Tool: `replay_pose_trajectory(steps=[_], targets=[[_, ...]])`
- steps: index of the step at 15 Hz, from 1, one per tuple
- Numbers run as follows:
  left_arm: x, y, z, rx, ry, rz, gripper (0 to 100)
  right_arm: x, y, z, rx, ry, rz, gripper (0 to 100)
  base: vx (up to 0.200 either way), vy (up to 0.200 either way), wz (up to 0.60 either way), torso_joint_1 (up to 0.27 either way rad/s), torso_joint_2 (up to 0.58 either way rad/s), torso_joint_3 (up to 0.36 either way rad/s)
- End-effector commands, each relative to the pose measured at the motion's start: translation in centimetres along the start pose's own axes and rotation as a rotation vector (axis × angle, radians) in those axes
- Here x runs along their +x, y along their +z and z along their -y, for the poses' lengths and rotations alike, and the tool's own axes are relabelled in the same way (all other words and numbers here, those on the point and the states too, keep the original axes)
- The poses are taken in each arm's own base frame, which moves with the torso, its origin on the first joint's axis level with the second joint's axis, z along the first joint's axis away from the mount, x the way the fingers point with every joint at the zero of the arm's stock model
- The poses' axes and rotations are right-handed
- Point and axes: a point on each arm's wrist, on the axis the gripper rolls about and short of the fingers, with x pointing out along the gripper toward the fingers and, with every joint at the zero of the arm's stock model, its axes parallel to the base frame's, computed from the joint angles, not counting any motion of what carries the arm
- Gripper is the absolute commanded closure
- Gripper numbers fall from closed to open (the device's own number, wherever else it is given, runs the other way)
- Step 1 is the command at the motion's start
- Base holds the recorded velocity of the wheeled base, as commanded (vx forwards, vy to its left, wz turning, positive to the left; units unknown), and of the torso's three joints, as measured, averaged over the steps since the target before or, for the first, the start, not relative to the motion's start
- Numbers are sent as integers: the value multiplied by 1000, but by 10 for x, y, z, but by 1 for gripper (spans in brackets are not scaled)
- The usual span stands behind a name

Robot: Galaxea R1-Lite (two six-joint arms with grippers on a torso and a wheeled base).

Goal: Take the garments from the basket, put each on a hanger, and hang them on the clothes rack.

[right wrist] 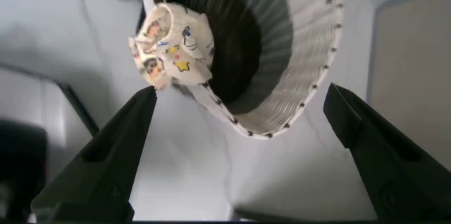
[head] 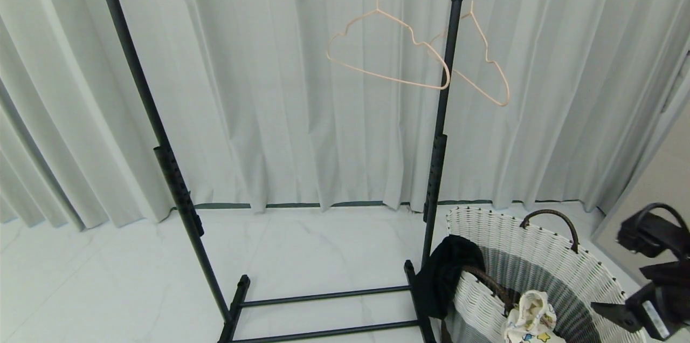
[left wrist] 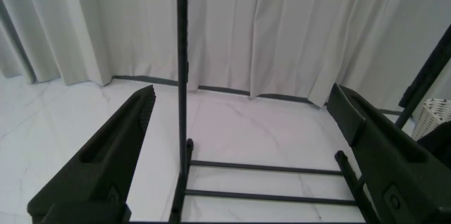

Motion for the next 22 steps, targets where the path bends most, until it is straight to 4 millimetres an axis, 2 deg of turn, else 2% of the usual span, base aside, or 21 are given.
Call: replay_pose_trajectory(steps=[1, 6, 11, 14, 22], targets=[[0, 0, 0, 0, 1, 1, 0, 83, 25, -2, -119, 101, -215, 0, 0, 0, 0, 0, 0, 0], [0, 0, 0, 0, 1, 1, 0, 115, 40, -19, -179, 157, -246, 0, 0, 0, 0, 0, 0, 0], [0, 0, 0, 0, 1, 1, 0, 138, 32, -22, -190, 142, -327, 0, 0, 0, 0, 0, 0, 0], [0, 0, 0, 0, 1, 1, 0, 156, 36, -22, -186, 95, -274, 0, 0, 0, 0, 0, 0, 0], [0, 0, 0, 0, 1, 1, 0, 165, 34, -11, -241, 40, -259, 0, 0, 0, 0, 0, 0, 0]])
